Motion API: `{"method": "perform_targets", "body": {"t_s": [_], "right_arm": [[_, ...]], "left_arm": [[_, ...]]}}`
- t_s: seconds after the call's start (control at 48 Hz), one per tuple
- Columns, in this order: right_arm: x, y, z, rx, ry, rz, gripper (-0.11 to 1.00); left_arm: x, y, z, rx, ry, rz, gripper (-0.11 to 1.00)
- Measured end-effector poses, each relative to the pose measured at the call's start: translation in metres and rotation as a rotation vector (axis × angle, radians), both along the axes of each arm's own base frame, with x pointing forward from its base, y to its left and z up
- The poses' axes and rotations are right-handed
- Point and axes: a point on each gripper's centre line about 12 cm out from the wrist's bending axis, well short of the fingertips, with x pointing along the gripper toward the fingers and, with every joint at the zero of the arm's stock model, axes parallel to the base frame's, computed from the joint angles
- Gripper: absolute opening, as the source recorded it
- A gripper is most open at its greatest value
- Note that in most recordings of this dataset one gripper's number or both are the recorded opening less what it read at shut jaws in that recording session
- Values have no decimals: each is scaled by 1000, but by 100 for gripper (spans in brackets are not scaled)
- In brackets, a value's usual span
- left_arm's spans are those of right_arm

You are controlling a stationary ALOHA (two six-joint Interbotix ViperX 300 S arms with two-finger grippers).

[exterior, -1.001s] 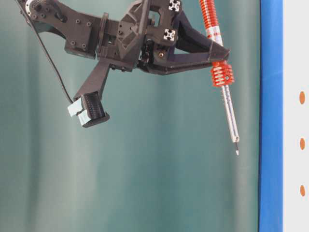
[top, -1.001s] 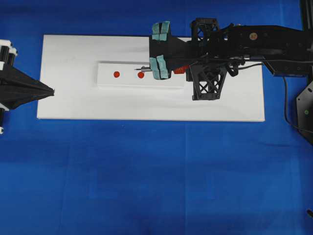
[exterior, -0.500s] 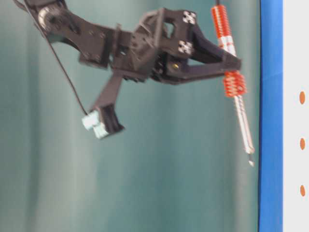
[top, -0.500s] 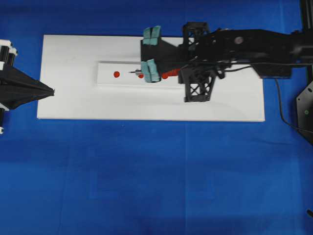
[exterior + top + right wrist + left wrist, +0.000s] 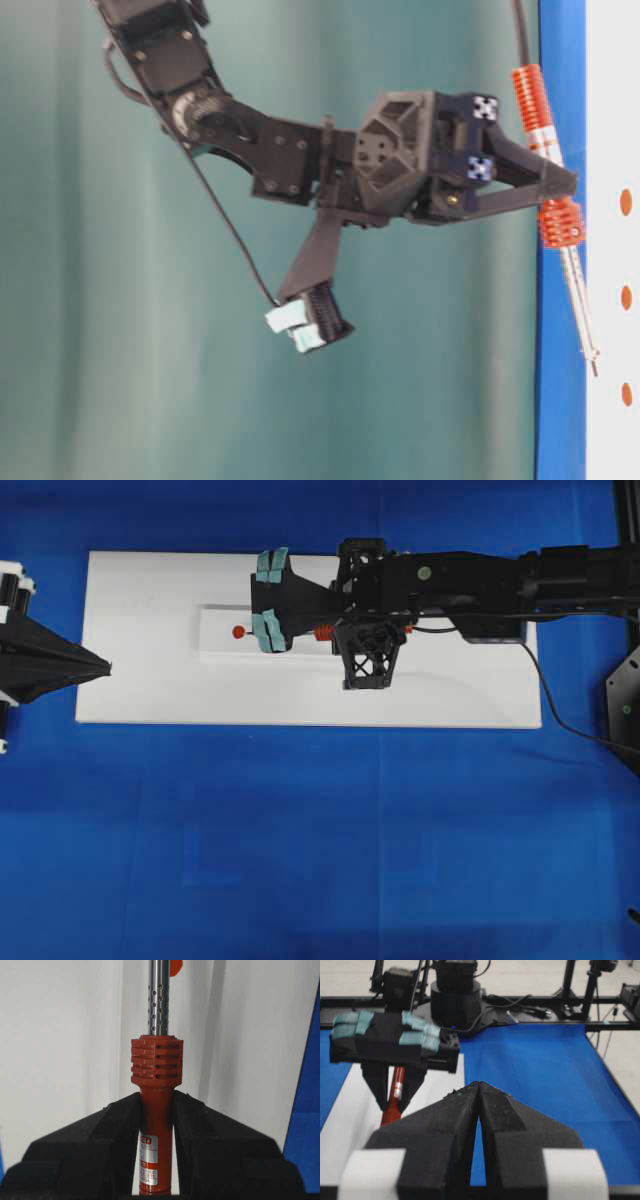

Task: Touch the tip of the soldering iron to the mark.
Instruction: 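Hold the iron tip against the left red dot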

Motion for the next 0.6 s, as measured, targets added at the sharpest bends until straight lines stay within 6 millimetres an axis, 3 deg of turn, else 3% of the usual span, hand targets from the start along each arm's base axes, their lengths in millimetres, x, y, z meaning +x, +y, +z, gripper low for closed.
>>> {"method": "perform_targets", "body": {"t_s": [0.605], "right_arm": [[7, -4, -18, -3, 16, 19, 7]], "left_arm": [[0, 0, 0, -1, 0, 0, 0]]}}
